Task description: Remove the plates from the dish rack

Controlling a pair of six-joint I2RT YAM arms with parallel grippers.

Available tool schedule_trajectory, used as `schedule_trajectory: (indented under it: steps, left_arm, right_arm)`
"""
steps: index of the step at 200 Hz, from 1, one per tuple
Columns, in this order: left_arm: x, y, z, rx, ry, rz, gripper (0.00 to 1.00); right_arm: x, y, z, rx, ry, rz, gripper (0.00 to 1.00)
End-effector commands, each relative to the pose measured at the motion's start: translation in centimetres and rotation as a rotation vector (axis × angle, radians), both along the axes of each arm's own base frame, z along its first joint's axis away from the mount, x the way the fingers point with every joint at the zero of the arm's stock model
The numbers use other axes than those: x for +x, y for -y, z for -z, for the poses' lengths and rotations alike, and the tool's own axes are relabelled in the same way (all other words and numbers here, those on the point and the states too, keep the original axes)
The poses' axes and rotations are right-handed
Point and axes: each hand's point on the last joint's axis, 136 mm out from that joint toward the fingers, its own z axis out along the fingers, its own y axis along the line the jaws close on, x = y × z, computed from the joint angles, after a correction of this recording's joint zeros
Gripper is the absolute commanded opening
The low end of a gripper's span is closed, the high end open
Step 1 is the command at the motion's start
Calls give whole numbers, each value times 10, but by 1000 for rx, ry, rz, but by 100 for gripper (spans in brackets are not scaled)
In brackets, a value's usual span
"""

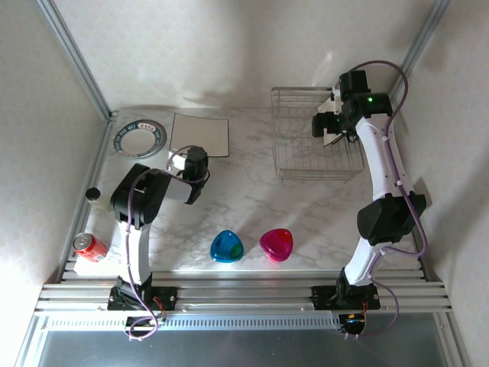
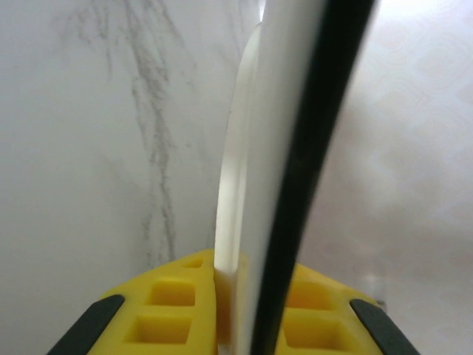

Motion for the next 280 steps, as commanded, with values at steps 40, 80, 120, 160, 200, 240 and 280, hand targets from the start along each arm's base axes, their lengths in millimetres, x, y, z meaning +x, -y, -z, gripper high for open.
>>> schedule_trajectory:
  steps: [40,80,120,160,200,240,280]
  left_arm:
    - [28,0,-58,-108,206,-72,0]
    - [37,2,-48,-124,191,-66,0]
    - [42,-5,-39,-119,163,-67,0]
    - [39,-11,-26,-125,121,-71,0]
    - [38,-12,-8,-139,67,-48,0]
    - [35,-12,2,-162,37,-7,0]
    - [28,-15,6,-151,18,-10,2]
  right_arm:
    - [-2,-9,2,-1,-14,-31,99]
    - [3,-12,4,6,-17,-37,99]
    - [4,-14,3,7,-16,-41,99]
    - [5,-15,2,10,-13,-44,99]
    - [7,-19,-1,24,-6,-54,99]
    - [8,-23,-1,28,-8,-58,99]
    - [8,-27,0,31,-8,-67,99]
